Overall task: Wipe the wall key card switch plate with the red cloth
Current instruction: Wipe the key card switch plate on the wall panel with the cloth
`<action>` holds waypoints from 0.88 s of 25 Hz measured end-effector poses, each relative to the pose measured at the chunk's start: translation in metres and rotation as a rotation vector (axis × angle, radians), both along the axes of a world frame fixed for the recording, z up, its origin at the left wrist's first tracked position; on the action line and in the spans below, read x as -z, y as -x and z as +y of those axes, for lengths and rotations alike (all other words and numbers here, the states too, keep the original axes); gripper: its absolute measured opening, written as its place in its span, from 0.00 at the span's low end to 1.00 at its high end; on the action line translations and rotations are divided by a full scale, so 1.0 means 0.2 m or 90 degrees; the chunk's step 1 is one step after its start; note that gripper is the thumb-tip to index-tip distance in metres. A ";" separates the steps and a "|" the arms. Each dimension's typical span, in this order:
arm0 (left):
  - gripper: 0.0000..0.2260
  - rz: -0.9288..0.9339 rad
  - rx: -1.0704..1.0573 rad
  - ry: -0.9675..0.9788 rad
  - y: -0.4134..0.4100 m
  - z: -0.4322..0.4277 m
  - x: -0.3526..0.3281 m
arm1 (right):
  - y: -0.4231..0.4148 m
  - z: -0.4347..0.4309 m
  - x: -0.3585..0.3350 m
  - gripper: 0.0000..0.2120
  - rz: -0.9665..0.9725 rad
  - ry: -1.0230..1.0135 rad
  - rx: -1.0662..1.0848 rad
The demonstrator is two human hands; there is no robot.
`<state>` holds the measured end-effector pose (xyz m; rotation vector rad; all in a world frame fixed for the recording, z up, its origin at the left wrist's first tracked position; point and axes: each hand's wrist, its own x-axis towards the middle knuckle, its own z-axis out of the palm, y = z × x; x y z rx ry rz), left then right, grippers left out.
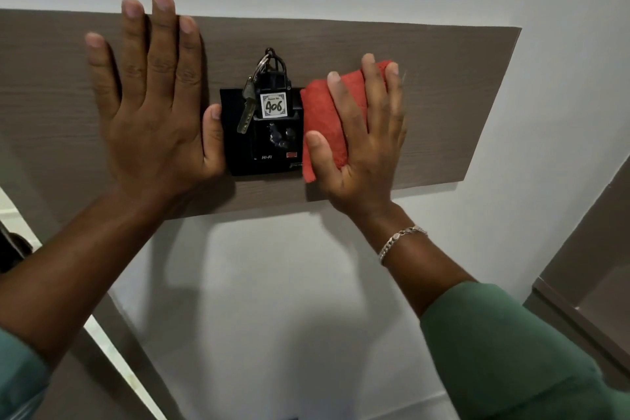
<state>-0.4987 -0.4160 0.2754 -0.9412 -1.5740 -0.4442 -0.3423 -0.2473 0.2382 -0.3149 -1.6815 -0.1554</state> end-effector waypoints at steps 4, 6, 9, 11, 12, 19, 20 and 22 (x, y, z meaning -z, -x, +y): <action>0.29 -0.020 0.008 0.001 -0.01 0.01 -0.01 | 0.03 -0.02 0.05 0.25 0.003 -0.017 -0.001; 0.29 -0.020 0.004 0.000 0.00 0.00 -0.01 | -0.04 0.06 0.11 0.25 -0.065 -0.086 0.011; 0.28 -0.021 -0.010 0.008 -0.01 0.00 -0.02 | -0.09 0.09 0.16 0.24 -0.042 -0.029 0.010; 0.28 -0.015 -0.019 0.009 -0.02 0.00 -0.02 | -0.08 0.04 0.15 0.23 0.041 0.074 -0.030; 0.28 -0.011 -0.024 0.009 -0.02 0.00 -0.02 | -0.07 0.01 0.13 0.23 0.102 0.125 -0.062; 0.29 0.004 -0.030 -0.009 -0.01 0.01 -0.02 | 0.12 -0.27 0.01 0.22 0.193 0.065 -0.214; 0.29 0.007 -0.028 -0.012 -0.01 0.01 -0.02 | 0.16 -0.30 0.03 0.22 0.150 0.035 -0.187; 0.29 0.009 -0.027 -0.016 -0.01 0.01 -0.01 | 0.20 -0.30 0.06 0.22 0.091 -0.025 -0.099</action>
